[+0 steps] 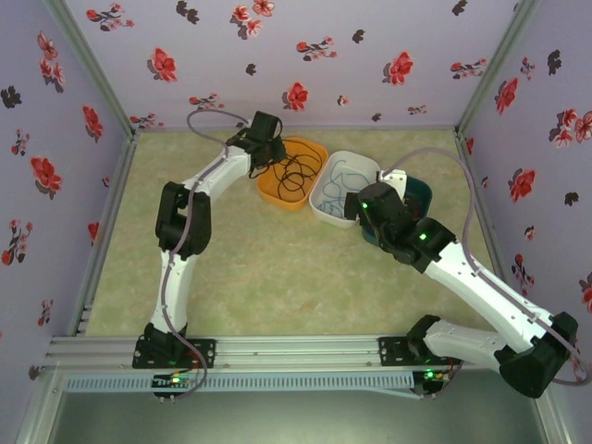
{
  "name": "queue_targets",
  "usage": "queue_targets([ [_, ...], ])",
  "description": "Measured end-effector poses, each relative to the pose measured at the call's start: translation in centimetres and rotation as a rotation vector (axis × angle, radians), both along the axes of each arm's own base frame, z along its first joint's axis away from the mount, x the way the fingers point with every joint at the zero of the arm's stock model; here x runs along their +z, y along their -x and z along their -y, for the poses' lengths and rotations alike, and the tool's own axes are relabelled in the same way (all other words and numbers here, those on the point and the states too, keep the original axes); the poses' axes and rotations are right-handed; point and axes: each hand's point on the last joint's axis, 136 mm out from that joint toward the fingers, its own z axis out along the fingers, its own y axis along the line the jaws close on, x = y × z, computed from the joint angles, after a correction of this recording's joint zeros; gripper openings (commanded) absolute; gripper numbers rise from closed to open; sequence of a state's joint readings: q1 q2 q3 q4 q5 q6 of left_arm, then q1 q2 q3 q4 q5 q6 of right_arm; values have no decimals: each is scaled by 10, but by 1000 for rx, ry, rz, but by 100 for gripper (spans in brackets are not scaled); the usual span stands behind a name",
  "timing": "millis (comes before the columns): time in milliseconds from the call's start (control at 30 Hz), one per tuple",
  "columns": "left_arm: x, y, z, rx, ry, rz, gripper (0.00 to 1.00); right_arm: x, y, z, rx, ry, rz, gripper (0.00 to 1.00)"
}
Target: Untangle the cables
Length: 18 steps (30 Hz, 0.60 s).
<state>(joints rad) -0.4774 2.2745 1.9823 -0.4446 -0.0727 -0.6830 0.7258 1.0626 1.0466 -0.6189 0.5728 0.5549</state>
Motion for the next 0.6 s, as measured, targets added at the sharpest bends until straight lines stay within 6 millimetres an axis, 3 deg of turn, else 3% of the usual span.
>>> queue_targets([
  [233,-20,8,2,18,0,-39,28,0,0,0,0,-5,-2,99],
  [433,-50,26,5,15,-17,-94,31,-1,0,-1,2,-10,-4,99],
  [600,-51,27,8,4,-6,-94,30,-1,0,-3,10,-20,-6,99],
])
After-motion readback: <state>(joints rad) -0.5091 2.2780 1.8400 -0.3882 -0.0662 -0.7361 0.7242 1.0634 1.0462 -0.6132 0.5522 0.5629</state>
